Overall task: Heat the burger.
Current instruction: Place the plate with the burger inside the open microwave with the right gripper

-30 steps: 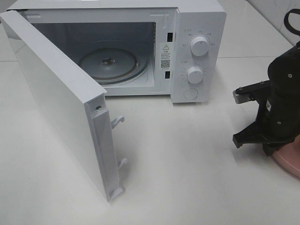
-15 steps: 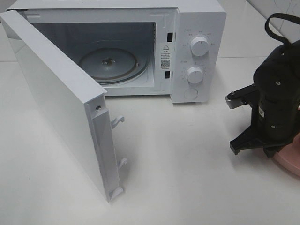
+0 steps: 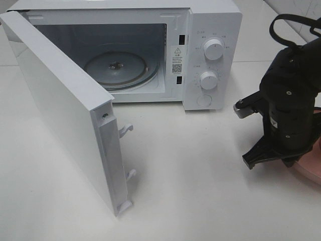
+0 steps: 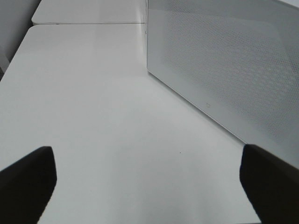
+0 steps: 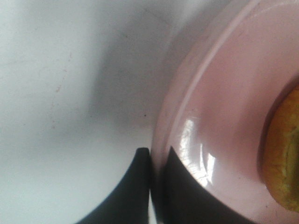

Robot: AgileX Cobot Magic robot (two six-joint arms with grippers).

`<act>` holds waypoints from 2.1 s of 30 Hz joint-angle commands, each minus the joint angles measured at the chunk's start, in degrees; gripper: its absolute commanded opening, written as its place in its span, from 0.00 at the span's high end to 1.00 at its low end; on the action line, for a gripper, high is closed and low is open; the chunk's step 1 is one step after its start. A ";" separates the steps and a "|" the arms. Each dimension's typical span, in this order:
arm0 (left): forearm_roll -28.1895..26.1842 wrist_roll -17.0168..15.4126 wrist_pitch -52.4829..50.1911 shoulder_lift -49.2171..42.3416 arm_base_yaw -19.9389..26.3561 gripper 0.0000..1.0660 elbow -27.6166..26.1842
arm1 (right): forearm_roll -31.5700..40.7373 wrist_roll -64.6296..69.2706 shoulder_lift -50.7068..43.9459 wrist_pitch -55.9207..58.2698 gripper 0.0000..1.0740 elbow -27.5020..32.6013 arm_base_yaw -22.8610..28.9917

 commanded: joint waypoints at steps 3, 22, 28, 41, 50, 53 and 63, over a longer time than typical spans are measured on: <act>-0.06 0.00 -0.69 -0.86 0.23 0.06 0.23 | -2.92 0.57 -3.55 3.90 1.00 0.06 1.60; -0.06 0.00 -0.69 -0.86 0.23 0.06 0.23 | -2.92 2.01 -12.78 4.76 1.00 10.60 8.31; -0.06 0.00 -0.69 -0.86 0.23 0.06 0.23 | -2.86 2.92 -16.27 4.76 1.00 14.55 11.57; -0.06 0.00 -0.69 -0.86 0.23 0.06 0.23 | -2.92 2.92 -21.54 6.25 1.00 17.76 21.08; -0.06 0.00 -0.69 -0.86 0.23 0.06 0.23 | -4.35 2.12 -21.54 6.02 1.00 17.76 26.87; -0.06 0.00 -0.69 -0.86 0.23 0.06 0.23 | -4.41 -0.23 -21.54 5.79 1.00 17.76 27.73; -0.06 0.00 -0.69 -0.86 0.23 0.06 0.23 | -4.53 -5.61 -21.54 4.01 1.00 17.76 30.19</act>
